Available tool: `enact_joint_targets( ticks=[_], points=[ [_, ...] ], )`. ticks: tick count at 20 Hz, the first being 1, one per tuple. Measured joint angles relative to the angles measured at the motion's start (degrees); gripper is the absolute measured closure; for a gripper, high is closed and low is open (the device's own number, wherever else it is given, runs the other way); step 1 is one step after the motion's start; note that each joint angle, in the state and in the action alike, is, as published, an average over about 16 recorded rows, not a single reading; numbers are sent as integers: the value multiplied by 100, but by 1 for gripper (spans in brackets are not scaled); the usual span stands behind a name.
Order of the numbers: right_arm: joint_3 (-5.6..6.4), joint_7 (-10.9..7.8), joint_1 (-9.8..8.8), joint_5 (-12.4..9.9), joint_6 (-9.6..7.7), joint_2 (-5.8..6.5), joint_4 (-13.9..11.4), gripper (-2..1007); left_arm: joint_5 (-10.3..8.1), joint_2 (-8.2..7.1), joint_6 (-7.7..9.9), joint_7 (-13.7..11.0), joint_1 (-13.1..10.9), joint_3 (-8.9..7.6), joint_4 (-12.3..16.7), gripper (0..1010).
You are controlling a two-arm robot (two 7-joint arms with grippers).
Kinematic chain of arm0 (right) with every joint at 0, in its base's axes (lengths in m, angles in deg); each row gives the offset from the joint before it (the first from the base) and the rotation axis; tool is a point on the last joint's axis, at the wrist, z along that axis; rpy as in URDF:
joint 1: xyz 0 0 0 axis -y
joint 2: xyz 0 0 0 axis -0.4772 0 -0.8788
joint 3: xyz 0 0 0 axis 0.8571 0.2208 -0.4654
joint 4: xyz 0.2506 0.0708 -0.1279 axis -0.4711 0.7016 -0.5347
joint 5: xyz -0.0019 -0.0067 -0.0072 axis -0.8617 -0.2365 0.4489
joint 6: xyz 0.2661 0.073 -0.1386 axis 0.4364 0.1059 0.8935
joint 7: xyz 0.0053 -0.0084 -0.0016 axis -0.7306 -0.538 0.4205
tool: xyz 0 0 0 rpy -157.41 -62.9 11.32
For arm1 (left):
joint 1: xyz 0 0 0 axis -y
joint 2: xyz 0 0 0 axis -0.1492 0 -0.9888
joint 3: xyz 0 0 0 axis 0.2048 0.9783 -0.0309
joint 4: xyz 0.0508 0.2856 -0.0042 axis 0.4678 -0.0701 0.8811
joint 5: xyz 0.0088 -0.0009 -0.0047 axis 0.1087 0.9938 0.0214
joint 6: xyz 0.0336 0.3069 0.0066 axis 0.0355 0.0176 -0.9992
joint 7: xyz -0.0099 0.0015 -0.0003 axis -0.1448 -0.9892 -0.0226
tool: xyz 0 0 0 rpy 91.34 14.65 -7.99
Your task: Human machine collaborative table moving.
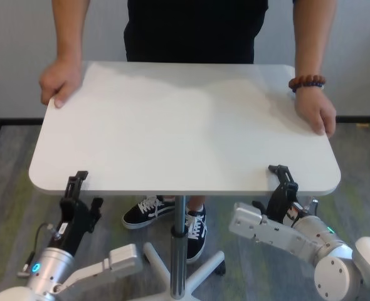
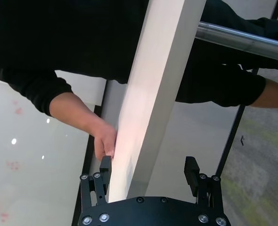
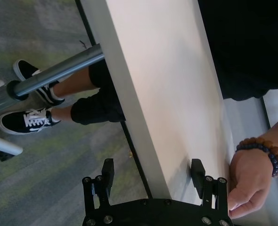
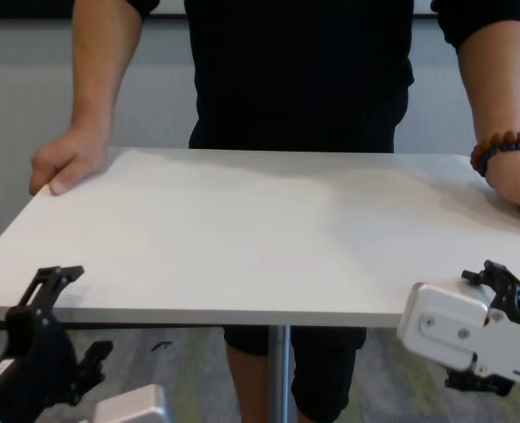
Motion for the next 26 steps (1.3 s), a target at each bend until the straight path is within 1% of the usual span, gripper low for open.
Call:
enact_joint_targets(
  ticks=[7, 16, 20, 26],
  points=[
    [-8, -175, -347, 78, -159, 94, -483, 0, -30, -220, -14, -168, -354, -146, 470, 10],
    [20, -339, -745, 164, -358, 135, -1030, 0, -48, -438, 4, -342, -695, -383, 906, 10],
    [47, -340, -880, 193, -365, 152, -1241, 0, -81, -515, 16, -407, -833, -516, 1128, 10],
    [120, -247, -1043, 221, -260, 197, -1582, 0, -187, -598, 23, -486, -1068, -756, 1592, 10]
  ],
)
